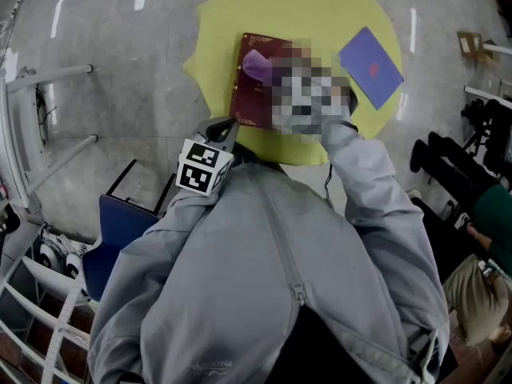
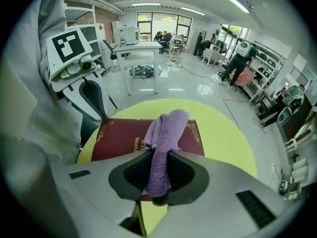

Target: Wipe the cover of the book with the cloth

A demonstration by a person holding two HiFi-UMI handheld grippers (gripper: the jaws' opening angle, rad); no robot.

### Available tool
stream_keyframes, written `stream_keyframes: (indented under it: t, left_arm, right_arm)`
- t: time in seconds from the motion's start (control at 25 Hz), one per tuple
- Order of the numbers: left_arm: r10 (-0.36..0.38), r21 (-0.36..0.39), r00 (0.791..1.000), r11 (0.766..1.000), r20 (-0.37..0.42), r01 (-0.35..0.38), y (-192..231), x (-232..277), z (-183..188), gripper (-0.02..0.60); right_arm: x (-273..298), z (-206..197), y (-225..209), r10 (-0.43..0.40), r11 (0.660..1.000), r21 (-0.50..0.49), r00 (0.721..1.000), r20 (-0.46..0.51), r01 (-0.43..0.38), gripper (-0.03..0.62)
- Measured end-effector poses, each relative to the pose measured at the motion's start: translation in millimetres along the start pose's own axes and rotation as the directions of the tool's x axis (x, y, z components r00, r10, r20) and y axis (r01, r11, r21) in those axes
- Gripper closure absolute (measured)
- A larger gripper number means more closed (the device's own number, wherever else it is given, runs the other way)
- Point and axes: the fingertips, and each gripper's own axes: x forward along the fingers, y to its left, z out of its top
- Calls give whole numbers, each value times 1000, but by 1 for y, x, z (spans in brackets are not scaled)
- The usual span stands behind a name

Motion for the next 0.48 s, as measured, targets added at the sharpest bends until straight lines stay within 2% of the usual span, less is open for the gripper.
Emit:
stream_keyframes:
  t: [0.48]
  left_arm:
    - [-15, 23, 1000, 1000, -5, 15, -5, 1, 0, 565]
  right_arm:
    - [-19, -52, 1, -40, 996, 71, 997, -73, 45, 510]
